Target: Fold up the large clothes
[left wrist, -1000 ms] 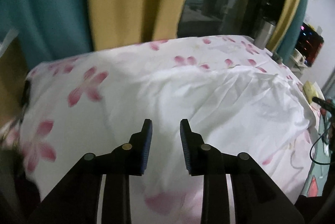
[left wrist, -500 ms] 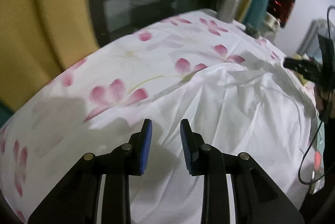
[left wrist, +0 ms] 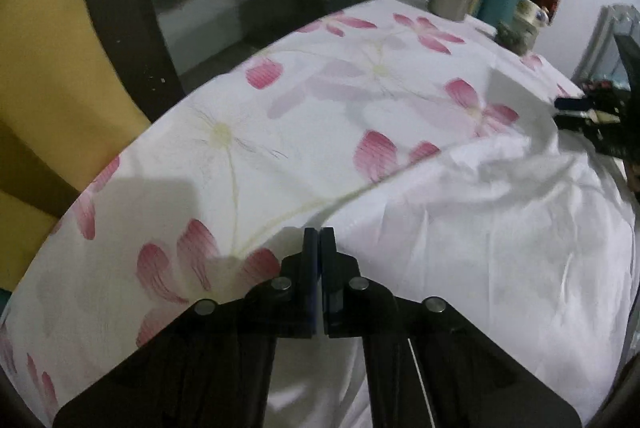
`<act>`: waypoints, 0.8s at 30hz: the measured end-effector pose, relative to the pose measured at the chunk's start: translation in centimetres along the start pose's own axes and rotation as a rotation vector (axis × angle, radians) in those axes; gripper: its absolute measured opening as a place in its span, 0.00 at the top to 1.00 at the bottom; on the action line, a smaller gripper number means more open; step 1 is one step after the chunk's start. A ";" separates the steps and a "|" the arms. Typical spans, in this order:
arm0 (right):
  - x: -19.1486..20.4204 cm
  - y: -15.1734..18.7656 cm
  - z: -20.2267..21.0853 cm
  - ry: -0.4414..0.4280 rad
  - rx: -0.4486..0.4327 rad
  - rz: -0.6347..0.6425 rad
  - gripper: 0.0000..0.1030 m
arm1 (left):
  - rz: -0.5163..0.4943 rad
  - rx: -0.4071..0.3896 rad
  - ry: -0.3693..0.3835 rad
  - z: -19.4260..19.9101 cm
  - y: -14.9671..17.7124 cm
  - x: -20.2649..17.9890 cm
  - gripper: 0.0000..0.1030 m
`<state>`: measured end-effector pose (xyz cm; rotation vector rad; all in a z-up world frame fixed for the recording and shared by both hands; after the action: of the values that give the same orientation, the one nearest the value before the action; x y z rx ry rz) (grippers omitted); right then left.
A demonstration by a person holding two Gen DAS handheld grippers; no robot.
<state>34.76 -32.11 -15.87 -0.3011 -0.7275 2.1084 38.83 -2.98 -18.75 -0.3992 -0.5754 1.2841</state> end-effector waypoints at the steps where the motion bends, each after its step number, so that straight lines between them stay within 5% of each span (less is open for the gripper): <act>1: 0.0 -0.1 0.0 -0.005 -0.011 0.011 0.68 | 0.014 -0.007 -0.005 -0.2 -0.3 0.4 0.99; 10: -2.5 -0.6 -0.3 0.053 -0.031 -0.022 0.68 | 0.144 -0.009 -0.008 -0.8 -0.6 2.5 0.98; 18: -3.3 0.4 1.5 0.061 -0.051 -0.072 0.68 | 0.135 -0.003 -0.050 0.8 -0.4 3.2 0.95; 24: -2.6 1.5 2.3 0.043 -0.048 -0.115 0.67 | 0.182 -0.025 -0.044 4.0 1.7 4.4 0.77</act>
<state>34.29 -35.76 -15.04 -0.3225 -0.7535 1.9725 35.89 1.56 -15.75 -0.4526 -0.6036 1.4639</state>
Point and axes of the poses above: each gripper's, at about its wrist camera, not at the fingertips, and z roughly against the way its jaws point, x to its left, y to its underside, the point moved 9 cm from there along -z, roughly the way its jaws point, and after that the axes turned 11 degrees about -y, right-handed, at the moved point
